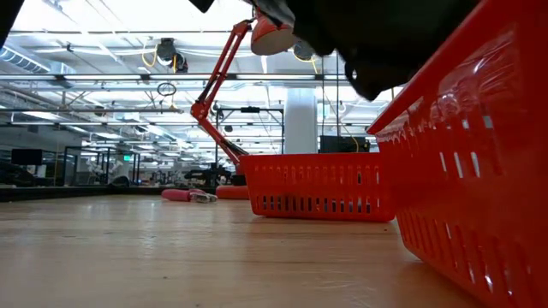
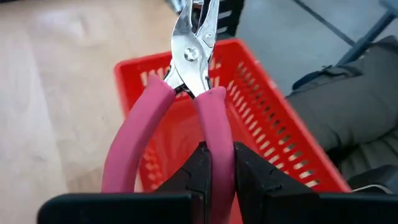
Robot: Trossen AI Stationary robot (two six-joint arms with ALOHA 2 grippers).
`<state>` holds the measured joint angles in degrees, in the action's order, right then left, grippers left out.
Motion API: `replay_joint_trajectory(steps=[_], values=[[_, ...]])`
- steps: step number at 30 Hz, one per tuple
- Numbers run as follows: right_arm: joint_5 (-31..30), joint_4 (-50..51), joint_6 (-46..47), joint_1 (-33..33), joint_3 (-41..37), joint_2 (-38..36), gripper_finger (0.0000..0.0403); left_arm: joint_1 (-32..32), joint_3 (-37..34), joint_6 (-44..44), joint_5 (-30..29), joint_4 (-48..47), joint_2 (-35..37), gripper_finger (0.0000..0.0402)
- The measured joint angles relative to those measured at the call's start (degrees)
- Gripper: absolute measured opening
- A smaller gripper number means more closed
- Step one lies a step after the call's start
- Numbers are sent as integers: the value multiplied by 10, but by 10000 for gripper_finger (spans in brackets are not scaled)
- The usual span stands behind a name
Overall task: Pick & Place School Supplies
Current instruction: Put the pink hole puncher into the bottom red basket
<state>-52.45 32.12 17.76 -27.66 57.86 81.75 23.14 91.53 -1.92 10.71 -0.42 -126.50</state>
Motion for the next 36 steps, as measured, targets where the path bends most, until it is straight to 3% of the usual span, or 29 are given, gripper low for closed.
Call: replay_joint_trajectory(steps=[5, 13, 24, 27, 31, 33, 36], values=[[0, 1, -4, 0, 0, 0, 164, 0, 0, 5, -2, -14, 0, 42], [0, 1, -4, 0, 0, 0, 164, 0, 0, -5, 4, -17, 0, 98], [0, -1, -4, 0, 0, 0, 164, -2, 0, -37, 5, -21, 19, 107], [1, -1, -5, 0, 0, 0, 164, -5, 0, -77, -46, -81, 59, 107], [3, 0, -4, 0, 0, 0, 164, -11, 0, -101, -182, -238, 121, 108], [9, 3, 6, 0, 0, 0, 164, -16, 0, -91, -248, -324, 149, 108], [48, 4, 23, 2, 0, 0, 164, -32, -13, -42, -302, -438, 178, 109]])
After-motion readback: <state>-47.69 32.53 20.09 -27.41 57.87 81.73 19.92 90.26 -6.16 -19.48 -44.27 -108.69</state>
